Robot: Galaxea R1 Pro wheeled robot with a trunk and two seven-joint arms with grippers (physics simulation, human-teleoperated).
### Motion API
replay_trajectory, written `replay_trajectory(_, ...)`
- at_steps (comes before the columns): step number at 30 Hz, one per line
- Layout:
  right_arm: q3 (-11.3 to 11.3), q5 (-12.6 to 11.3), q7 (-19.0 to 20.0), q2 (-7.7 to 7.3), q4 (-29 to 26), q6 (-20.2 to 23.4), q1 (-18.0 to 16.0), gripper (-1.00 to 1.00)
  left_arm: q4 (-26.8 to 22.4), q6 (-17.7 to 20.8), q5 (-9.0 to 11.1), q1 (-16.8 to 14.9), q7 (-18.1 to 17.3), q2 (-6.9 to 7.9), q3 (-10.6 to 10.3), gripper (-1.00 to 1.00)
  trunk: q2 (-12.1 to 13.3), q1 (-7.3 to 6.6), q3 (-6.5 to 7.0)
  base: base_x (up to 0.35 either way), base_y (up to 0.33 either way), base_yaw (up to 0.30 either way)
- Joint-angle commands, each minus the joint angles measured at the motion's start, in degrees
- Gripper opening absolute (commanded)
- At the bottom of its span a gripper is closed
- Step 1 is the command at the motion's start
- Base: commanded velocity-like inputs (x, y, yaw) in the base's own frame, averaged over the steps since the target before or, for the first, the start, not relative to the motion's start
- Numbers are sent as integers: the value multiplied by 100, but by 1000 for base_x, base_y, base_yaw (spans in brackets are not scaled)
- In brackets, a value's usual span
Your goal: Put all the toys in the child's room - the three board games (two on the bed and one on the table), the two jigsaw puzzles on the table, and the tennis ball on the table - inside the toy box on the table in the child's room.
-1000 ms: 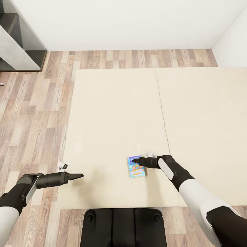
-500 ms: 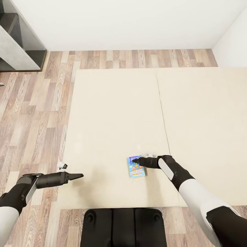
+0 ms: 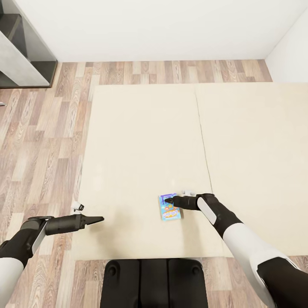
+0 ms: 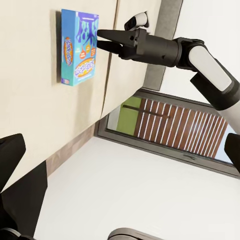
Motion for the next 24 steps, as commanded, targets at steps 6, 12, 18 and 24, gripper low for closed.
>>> replay_trajectory(6, 24, 12, 11, 34, -5, 11, -7, 100, -1, 60, -1, -1, -21, 1, -3, 100, -9, 3, -8, 0, 0, 0)
replay_trajectory(12, 29, 24, 18, 109, -5, 11, -5, 100, -1, 61, -1, -1, -21, -1, -1, 100, -9, 3, -8, 0, 19, 0)
replay_trajectory(18, 30, 33, 20, 124, -5, 11, -7, 100, -1, 60, -1, -1, -21, -4, -1, 100, -9, 3, -8, 0, 21, 0)
replay_trajectory(24, 32, 35, 20, 125, -5, 11, -7, 100, -1, 60, -1, -1, -21, -9, -9, 100, -9, 3, -8, 0, 2, 0)
